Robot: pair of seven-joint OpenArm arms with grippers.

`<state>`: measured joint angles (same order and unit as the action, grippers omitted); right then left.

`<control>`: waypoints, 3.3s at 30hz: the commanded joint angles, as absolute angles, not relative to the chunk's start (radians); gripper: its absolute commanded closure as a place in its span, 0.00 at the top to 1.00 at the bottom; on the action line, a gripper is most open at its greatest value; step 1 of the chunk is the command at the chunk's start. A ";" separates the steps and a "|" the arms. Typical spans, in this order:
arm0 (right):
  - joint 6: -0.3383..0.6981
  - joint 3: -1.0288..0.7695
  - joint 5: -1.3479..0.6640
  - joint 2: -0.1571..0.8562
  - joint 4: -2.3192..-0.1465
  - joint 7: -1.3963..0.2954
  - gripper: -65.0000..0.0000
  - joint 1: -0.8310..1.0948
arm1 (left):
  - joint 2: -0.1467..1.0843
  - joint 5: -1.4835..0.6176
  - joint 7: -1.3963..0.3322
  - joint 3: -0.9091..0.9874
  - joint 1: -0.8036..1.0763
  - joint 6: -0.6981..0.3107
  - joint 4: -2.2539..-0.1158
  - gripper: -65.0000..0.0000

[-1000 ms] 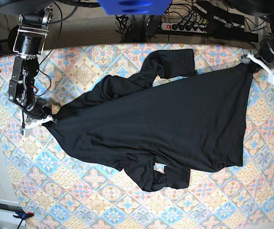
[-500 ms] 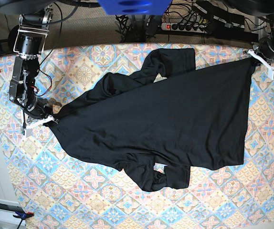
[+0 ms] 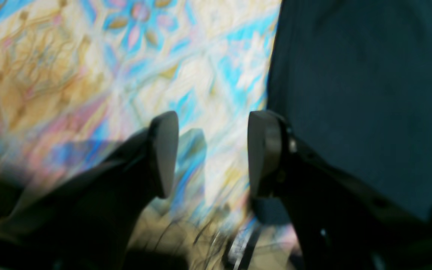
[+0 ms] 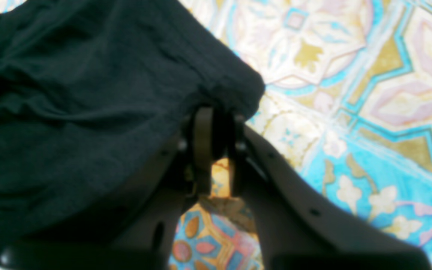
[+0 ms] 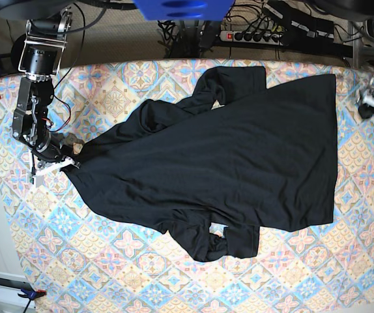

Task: Layout the t-shirt on the table in an organized manner, then fold the t-shirt properly
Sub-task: 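Move the left gripper along the shirt side toward the hem, then grasp the shirt hem with the left gripper and pull it outward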

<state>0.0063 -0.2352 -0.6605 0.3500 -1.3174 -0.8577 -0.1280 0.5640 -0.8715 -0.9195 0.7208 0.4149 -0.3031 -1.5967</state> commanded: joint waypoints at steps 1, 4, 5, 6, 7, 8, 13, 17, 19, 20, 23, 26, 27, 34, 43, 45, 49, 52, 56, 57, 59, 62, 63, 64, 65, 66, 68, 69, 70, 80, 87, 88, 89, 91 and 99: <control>-0.007 -0.242 -0.664 0.367 -1.336 -0.842 0.14 -0.148 | 0.581 -0.878 -0.895 0.734 0.372 -0.306 -1.578 0.45; -0.021 -0.243 -0.664 0.367 -1.336 -0.842 0.18 -0.148 | 0.549 -0.832 -0.921 0.730 0.206 -0.306 -1.486 0.45; -0.021 -0.246 -0.664 0.367 -1.336 -0.842 0.18 -0.148 | 0.536 -0.812 -0.940 0.730 0.156 -0.306 -1.461 0.45; -0.021 -0.246 -0.664 0.367 -1.336 -0.840 0.19 -0.148 | 0.524 -0.783 -0.967 0.730 0.093 -0.306 -1.434 0.45; -0.021 -0.246 -0.664 0.367 -1.336 -0.837 0.19 -0.148 | 0.512 -0.756 -0.983 0.730 0.042 -0.306 -1.409 0.45; -0.021 -0.246 -0.664 0.367 -1.336 -0.839 0.18 -0.148 | 0.501 -0.727 -0.995 0.730 -0.004 -0.306 -1.386 0.45; -0.021 -0.242 -0.664 0.367 -1.336 -0.840 0.18 -0.148 | 0.420 -0.564 -1.000 0.720 -0.193 -0.306 -1.291 0.45; -0.021 -0.242 -0.664 0.367 -1.336 -0.840 0.19 -0.150 | 0.374 -0.452 -0.961 0.608 -0.280 -0.306 -1.222 0.45; -0.021 -0.242 -0.664 0.367 -1.336 -0.840 0.19 -0.150 | 0.355 -0.409 -0.885 0.579 -0.291 -0.306 -1.182 0.45; -0.021 -0.242 -0.664 0.367 -1.336 -0.840 0.19 -0.150 | 0.354 -0.394 -0.854 0.572 -0.294 -0.306 -1.159 0.45; -0.021 -0.243 -0.664 0.367 -1.336 -0.840 0.19 -0.150 | 0.354 -0.374 -0.802 0.536 -0.315 -0.306 -1.078 0.45; -0.021 -0.245 -0.664 0.367 -1.336 -0.840 0.19 -0.150 | 0.355 -0.374 -0.788 0.536 -0.317 -0.306 -1.049 0.45; -0.021 -0.245 -0.664 0.367 -1.336 -0.840 0.19 -0.150 | 0.357 -0.377 -0.788 0.538 -0.317 -0.306 -1.049 0.45; -0.021 -0.243 -0.664 0.367 -1.336 -0.840 0.19 -0.151 | 0.395 -0.418 -0.788 0.538 -0.317 -0.306 -1.052 0.45; -0.021 -0.242 -0.664 0.367 -1.336 -0.840 0.19 -0.151 | 0.412 -0.400 -0.731 0.530 -0.314 -0.295 -1.001 0.45; -0.021 -0.242 -0.664 0.367 -1.336 -0.840 0.19 -0.151 | 0.409 -0.381 -0.725 0.530 -0.318 -0.286 -0.961 0.45; -0.021 -0.242 -0.664 0.367 -1.336 -0.840 0.19 -0.151 | 0.386 -0.380 -0.723 0.529 -0.314 -0.286 -0.951 0.45; -0.021 -0.243 -0.664 0.367 -1.336 -0.840 0.19 -0.151 | 0.383 -0.378 -0.727 0.529 -0.311 -0.286 -0.947 0.45; -0.021 -0.242 -0.664 0.367 -1.336 -0.840 0.19 -0.151 | 0.381 -0.392 -0.733 0.447 -0.300 -0.288 -0.947 0.44; -0.021 -0.242 -0.664 0.367 -1.336 -0.840 0.19 -0.151 | 0.381 -0.392 -0.733 0.414 -0.300 -0.289 -0.947 0.43; -0.021 -0.242 -0.664 0.367 -1.336 -0.840 0.19 -0.151 | 0.380 -0.392 -0.723 0.372 -0.305 -0.289 -0.947 0.35; -0.021 -0.242 -0.664 0.367 -1.336 -0.840 0.19 -0.151 | 0.355 -0.384 -0.722 0.351 -0.335 -0.288 -0.947 0.13; -0.021 -0.242 -0.664 0.367 -1.336 -0.840 0.19 -0.150 | 0.354 -0.383 -0.722 0.349 -0.352 -0.286 -0.947 0.04; -0.021 -0.242 -0.664 0.367 -1.336 -0.840 0.19 -0.150 | 0.354 -0.380 -0.722 0.346 -0.377 -0.286 -0.946 0.00; -0.021 -0.242 -0.664 0.367 -1.336 -0.840 0.19 -0.150 | 0.354 -0.378 -0.722 0.346 -0.395 -0.286 -0.944 0.00; -0.021 -0.242 -0.664 0.367 -1.336 -0.840 0.19 -0.150 | 0.354 -0.378 -0.722 0.346 -0.412 -0.286 -0.944 0.00; -0.021 -0.242 -0.664 0.367 -1.336 -0.840 0.19 -0.150 | 0.354 -0.380 -0.722 0.346 -0.450 -0.278 -0.944 0.02; -0.021 -0.242 -0.664 0.367 -1.336 -0.840 0.19 -0.150 | 0.354 -0.380 -0.716 0.346 -0.472 -0.254 -0.944 0.01; -0.021 -0.242 -0.664 0.367 -1.336 -0.840 0.19 -0.150 | 0.354 -0.378 -0.700 0.346 -0.489 -0.223 -0.944 0.00; -0.021 -0.246 -0.665 0.367 -1.337 -0.840 0.19 -0.150 | 0.387 -0.242 -0.545 0.344 -0.757 -0.125 -0.711 0.00; -0.019 -0.246 -0.665 0.367 -1.337 -0.840 0.19 -0.150 | 0.389 -0.151 -0.426 0.344 -0.839 -0.125 -0.639 0.00; -0.019 -0.246 -0.665 0.367 -1.337 -0.840 0.19 -0.150 | 0.389 -0.139 -0.418 0.343 -0.854 -0.125 -0.639 0.00; -0.019 -0.246 -0.665 0.367 -1.337 -0.840 0.19 -0.150 | 0.389 -0.131 -0.410 0.329 -0.869 -0.125 -0.638 0.00; -0.019 -0.245 -0.665 0.367 -1.337 -0.840 0.19 -0.150 | 0.389 -0.128 -0.407 0.288 -0.880 -0.124 -0.638 0.00; -0.019 -0.239 -0.665 0.367 -1.399 -0.846 0.19 -0.150 | 0.407 -0.130 -0.417 0.246 -0.826 -0.107 -0.638 0.21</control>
<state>-0.0261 -0.2348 -0.6590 0.3492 -1.3811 -0.8604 -0.1318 0.3824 -0.1310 -0.4343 0.2447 -0.7963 -0.1154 -0.6205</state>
